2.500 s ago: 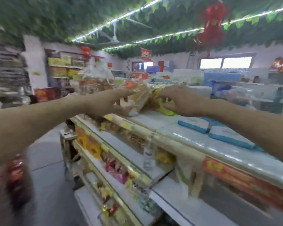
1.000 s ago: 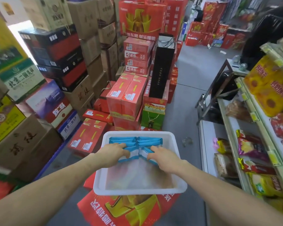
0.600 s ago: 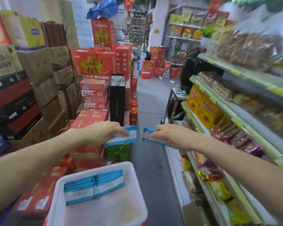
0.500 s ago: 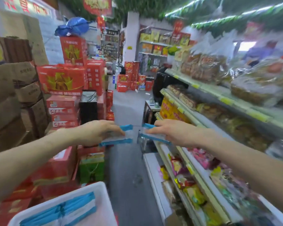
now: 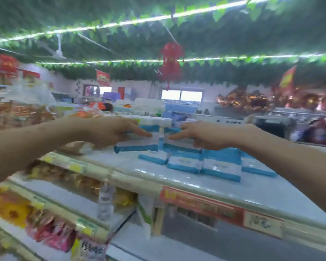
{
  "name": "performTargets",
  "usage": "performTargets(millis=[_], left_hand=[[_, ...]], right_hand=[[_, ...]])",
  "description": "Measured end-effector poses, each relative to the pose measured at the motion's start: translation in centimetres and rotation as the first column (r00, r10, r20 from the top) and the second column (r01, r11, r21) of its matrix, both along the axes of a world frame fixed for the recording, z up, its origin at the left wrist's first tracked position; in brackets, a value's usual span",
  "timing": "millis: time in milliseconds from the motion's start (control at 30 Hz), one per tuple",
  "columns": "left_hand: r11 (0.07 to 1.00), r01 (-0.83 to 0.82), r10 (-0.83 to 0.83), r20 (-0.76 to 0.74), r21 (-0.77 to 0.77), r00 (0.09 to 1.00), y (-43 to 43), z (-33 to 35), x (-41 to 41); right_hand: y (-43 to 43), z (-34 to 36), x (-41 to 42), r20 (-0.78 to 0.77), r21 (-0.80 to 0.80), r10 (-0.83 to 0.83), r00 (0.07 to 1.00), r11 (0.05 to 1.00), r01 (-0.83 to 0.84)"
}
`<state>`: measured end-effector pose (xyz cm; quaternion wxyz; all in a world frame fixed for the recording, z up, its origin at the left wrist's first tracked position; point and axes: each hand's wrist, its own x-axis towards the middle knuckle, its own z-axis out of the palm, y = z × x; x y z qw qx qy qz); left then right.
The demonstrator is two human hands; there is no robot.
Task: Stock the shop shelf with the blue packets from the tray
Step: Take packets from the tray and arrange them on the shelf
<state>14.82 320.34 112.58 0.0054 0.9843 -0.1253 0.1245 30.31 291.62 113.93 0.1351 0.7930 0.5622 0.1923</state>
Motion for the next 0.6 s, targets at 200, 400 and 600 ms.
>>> performTargets(millis=[200,400,600], left_hand=[[0.967,0.247,-0.246,-0.019,0.065,0.969,-13.2,2.4,13.8],[0.946,0.310,-0.303,-0.080,0.092,0.950,-20.6,2.6,21.1],[0.952,0.304,-0.302,-0.066,0.030,0.951,-21.8,4.0,24.5]], right_hand=[[-19.1,0.6,6.4,-0.131,0.022,-0.412,0.902,0.908,0.418],[-27.1,-4.3,13.0,-0.224,-0.065,-0.572,0.789,0.816,0.574],[-25.0,-7.0,18.7,-0.294,-0.056,-0.510,0.808,0.853,0.519]])
